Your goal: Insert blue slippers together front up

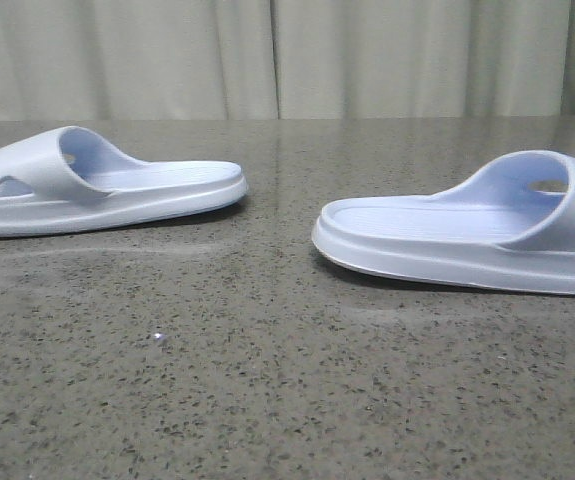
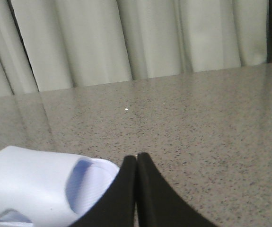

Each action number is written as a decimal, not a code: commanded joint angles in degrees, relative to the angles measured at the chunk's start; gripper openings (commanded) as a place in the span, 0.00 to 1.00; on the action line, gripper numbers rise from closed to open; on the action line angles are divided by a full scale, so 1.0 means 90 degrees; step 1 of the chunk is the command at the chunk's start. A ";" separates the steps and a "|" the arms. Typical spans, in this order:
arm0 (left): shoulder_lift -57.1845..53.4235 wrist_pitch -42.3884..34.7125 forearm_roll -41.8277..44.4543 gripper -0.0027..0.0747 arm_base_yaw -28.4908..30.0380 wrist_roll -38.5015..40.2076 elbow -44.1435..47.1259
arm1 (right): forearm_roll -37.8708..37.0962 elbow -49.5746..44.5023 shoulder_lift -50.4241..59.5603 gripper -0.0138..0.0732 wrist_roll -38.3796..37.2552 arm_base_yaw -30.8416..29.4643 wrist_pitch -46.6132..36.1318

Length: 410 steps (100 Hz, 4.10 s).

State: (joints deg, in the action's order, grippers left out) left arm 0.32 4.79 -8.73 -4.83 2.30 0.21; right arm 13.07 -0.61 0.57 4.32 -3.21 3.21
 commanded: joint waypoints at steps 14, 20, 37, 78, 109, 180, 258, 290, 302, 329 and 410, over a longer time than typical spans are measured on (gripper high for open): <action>0.0075 -0.0935 -0.2294 0.05 -0.0012 0.0036 0.0028 | 0.2561 -0.0130 0.0098 0.06 0.0004 -0.0047 -0.1010; 0.0075 -0.1202 -0.2736 0.05 -0.0012 0.0036 -0.0019 | 0.2752 -0.0055 0.0098 0.06 0.0004 -0.0047 -0.1198; 0.0230 -0.1249 -0.2819 0.05 -0.0012 -0.0026 -0.0410 | 0.2718 0.0432 -0.0093 0.07 0.0377 -0.0047 -0.1032; 0.3749 0.1580 -0.0334 0.05 -0.0012 -0.0609 -0.3424 | 0.1557 0.3407 -0.4300 0.07 0.1356 -0.0148 0.2270; 0.5058 0.2607 -0.0398 0.06 -0.0012 -0.0619 -0.4301 | 0.1211 0.4330 -0.5507 0.07 0.1356 -0.0148 0.3714; 0.5984 0.3145 -0.1893 0.06 0.0207 -0.2102 -0.4846 | 0.0588 0.4632 -0.5493 0.21 0.1162 -0.0393 0.4382; 0.5984 0.2971 -0.1674 0.06 0.0207 -0.2115 -0.4846 | 0.0919 0.4632 -0.6525 0.51 0.1321 -0.0942 0.4399; 0.5984 0.2971 -0.1674 0.06 0.0207 -0.2231 -0.4846 | 0.2490 0.4632 -0.6953 0.51 0.2559 -0.1648 0.4532; 0.5984 0.2971 -0.1686 0.06 0.0207 -0.2231 -0.4846 | 0.2816 0.4632 -0.7252 0.51 0.2850 -0.1813 0.4823; 0.5984 0.2971 -0.1686 0.06 0.0207 -0.2239 -0.4846 | 0.3407 0.4632 -0.7663 0.50 0.3427 -0.1823 0.5109; 0.6846 0.3144 -0.2397 0.11 0.0735 -0.2447 -0.5099 | 0.3964 0.4632 -0.7859 0.04 0.3802 -0.1934 0.5185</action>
State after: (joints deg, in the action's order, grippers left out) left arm 61.00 35.06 -26.49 0.16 -18.37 -42.67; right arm 47.16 39.59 -70.88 37.51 -20.23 50.59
